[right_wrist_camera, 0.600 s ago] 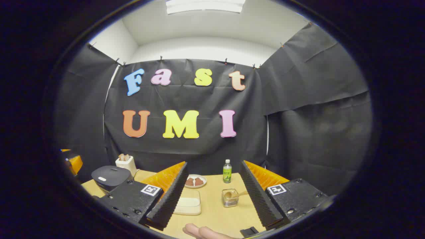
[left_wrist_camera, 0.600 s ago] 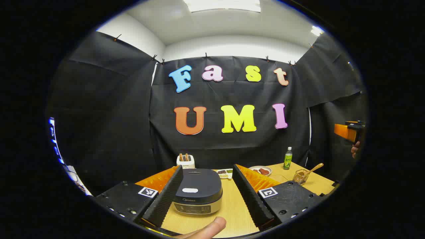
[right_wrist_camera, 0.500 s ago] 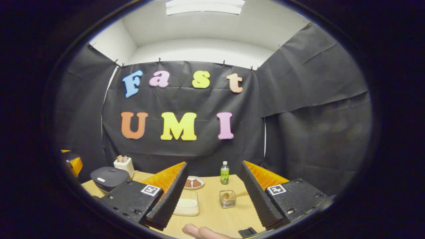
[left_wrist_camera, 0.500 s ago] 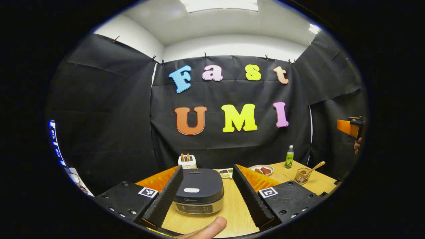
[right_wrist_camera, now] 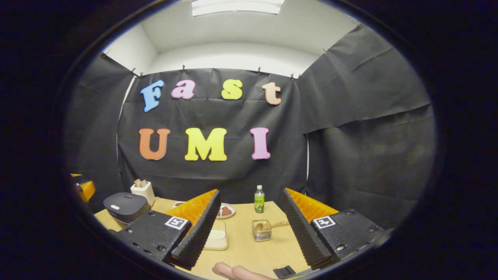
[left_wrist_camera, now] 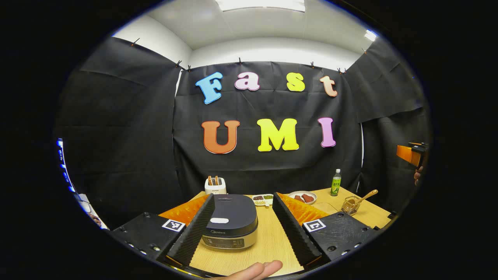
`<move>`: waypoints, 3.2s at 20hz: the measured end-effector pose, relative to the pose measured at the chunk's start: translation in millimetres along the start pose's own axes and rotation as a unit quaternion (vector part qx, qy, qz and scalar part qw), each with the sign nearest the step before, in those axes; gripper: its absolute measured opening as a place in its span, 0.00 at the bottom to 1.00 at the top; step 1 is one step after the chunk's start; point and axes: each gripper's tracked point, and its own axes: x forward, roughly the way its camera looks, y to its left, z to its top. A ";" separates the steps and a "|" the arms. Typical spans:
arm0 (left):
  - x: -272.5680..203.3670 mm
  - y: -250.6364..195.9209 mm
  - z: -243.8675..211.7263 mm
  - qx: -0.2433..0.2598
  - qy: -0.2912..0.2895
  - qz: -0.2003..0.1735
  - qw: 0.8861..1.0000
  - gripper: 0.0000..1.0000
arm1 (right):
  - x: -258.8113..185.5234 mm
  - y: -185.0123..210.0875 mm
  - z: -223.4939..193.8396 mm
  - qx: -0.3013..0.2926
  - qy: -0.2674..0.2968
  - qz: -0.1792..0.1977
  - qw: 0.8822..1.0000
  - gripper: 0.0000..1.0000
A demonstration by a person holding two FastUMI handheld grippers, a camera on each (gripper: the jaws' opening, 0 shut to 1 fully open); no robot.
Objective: Close the left gripper, press the button to open the rice cooker; take a wooden spoon from the chopstick holder with the right hand, scoop a spoonful of rice and pour it into the rice cooker, then put the wooden spoon back into the chopstick holder.
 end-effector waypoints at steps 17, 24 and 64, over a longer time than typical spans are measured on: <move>44.1 22.3 -46.6 -0.006 0.078 0.017 0.997 0.74 | 23.7 -7.8 -36.8 0.029 0.028 0.022 0.999 1.00; 76.8 26.0 -73.1 -0.022 0.123 0.008 0.992 0.00 | 33.2 -6.2 -56.6 0.020 0.043 0.030 0.998 1.00; 88.6 39.7 -64.4 0.001 0.112 0.033 0.993 0.98 | 43.3 -20.7 -116.6 0.025 0.097 0.039 0.994 1.00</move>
